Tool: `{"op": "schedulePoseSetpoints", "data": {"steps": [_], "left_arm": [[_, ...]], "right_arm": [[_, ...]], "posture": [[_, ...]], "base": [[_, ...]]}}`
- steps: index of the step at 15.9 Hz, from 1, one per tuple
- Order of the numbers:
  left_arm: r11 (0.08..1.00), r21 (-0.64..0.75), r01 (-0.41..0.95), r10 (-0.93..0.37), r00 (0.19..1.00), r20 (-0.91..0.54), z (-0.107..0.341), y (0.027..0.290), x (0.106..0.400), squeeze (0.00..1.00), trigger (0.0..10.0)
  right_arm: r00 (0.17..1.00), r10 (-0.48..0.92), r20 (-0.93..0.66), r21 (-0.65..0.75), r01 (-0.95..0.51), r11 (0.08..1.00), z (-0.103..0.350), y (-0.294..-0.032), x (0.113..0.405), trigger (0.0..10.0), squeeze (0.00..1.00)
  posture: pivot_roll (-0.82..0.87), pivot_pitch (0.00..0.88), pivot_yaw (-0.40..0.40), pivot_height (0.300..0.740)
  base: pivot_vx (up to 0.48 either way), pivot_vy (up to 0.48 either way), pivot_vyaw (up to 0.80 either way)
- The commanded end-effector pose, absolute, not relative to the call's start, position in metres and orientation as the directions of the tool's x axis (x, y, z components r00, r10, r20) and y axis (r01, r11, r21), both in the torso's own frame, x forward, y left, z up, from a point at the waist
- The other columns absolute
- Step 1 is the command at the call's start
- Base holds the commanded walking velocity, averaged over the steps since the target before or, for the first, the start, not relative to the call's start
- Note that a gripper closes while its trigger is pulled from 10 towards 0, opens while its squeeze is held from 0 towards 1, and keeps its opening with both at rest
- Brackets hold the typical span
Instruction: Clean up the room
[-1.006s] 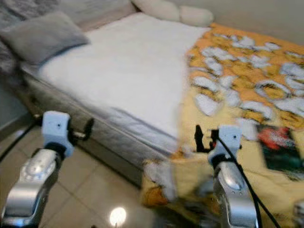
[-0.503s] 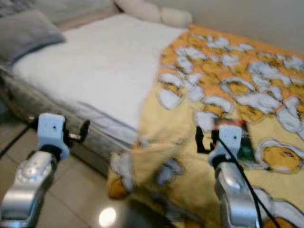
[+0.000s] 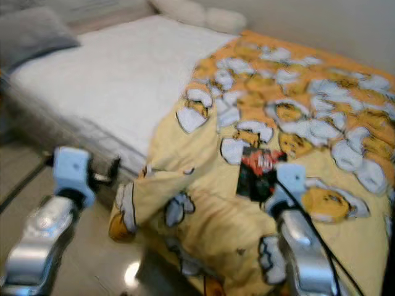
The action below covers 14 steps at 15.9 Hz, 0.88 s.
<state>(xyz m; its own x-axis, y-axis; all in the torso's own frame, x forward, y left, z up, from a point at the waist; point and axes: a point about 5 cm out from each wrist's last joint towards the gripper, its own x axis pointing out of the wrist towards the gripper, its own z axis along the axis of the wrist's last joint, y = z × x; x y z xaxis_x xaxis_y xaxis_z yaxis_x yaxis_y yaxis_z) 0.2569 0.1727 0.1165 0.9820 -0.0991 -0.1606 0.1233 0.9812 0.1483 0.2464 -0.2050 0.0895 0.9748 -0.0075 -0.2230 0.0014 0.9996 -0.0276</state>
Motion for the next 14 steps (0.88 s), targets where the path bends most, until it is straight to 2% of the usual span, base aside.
{"op": "schedulePoseSetpoints", "data": {"steps": [1, 5, 14], "left_arm": [[0.98, 0.168, 0.105, -0.082, 0.986, -0.143, 0.122, 0.178, 0.258, 0.82, 10.0], [0.98, 0.171, 0.106, -0.082, 0.987, -0.142, 0.123, 0.178, 0.258, 0.82, 10.0], [0.978, 0.131, 0.163, -0.141, 0.977, -0.159, 0.122, 0.174, 0.261, 0.82, 10.0]], "right_arm": [[0.976, 0.035, -0.214, -0.007, -0.037, 0.999, 0.093, -0.198, 0.25, 10.0, 0.0], [0.962, 0.107, -0.252, 0.045, -0.099, 0.994, 0.086, -0.188, 0.246, 10.0, 0.0], [0.959, 0.126, -0.253, 0.101, -0.103, 0.99, 0.086, -0.182, 0.248, 10.0, 0.0]], "posture": [[-0.06, 0.0, -0.011, 0.74], [-0.06, 0.0, -0.005, 0.74], [-0.06, 0.0, 0.012, 0.74]], "base": [[0.0, -0.461, 0.8], [0.0, -0.461, 0.0], [0.0, 0.0, 0.0]]}}
